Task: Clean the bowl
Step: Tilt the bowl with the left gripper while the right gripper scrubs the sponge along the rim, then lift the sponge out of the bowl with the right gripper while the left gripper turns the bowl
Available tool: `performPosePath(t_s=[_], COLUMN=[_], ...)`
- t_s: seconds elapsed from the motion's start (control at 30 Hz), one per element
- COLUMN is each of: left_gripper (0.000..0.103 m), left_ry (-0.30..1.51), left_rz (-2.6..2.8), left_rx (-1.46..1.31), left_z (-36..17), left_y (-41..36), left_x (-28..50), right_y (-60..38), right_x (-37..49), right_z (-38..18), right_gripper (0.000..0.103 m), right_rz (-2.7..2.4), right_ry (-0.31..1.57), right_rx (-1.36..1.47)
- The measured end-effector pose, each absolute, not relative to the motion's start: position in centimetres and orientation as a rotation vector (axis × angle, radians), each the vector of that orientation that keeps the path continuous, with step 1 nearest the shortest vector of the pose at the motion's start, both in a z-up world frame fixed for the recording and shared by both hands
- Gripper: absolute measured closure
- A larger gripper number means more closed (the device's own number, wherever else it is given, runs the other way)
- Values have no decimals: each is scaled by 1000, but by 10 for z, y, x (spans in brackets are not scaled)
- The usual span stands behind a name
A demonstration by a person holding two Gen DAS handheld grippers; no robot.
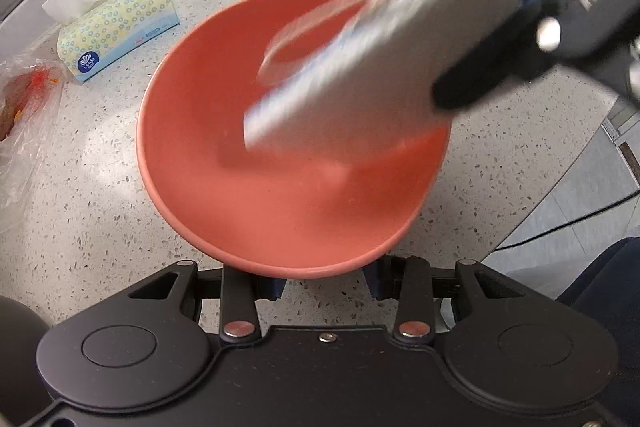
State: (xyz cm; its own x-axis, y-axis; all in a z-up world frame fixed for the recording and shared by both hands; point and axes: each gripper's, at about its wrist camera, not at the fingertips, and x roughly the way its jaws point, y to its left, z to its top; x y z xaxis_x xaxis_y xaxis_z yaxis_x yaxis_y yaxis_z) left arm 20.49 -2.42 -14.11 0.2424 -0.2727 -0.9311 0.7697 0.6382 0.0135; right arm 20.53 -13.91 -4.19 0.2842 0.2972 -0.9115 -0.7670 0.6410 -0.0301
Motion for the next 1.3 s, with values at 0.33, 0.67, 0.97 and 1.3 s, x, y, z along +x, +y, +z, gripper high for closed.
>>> performPosePath(t_s=[0.33,0.67,0.97,1.3], left_gripper=[66,71,71,66], left_ry=[1119,1118,1108,1041], left_rz=[-764,-778,-770,-776], left_rx=[549,556,534,451], left_z=[-140,-146,-149,-135], left_y=[-24,-22,-20,-9], left_x=[205,204,205,188], right_y=[-145,-115,-123,-169], right_x=[232,227,209,203], right_z=[-36,-49,-57,-32], right_gripper=[92,92,92,92], right_rz=[639,749,785,670], right_ry=[1003,943,1043,1022], right_rx=[-450,-428,-439,-385])
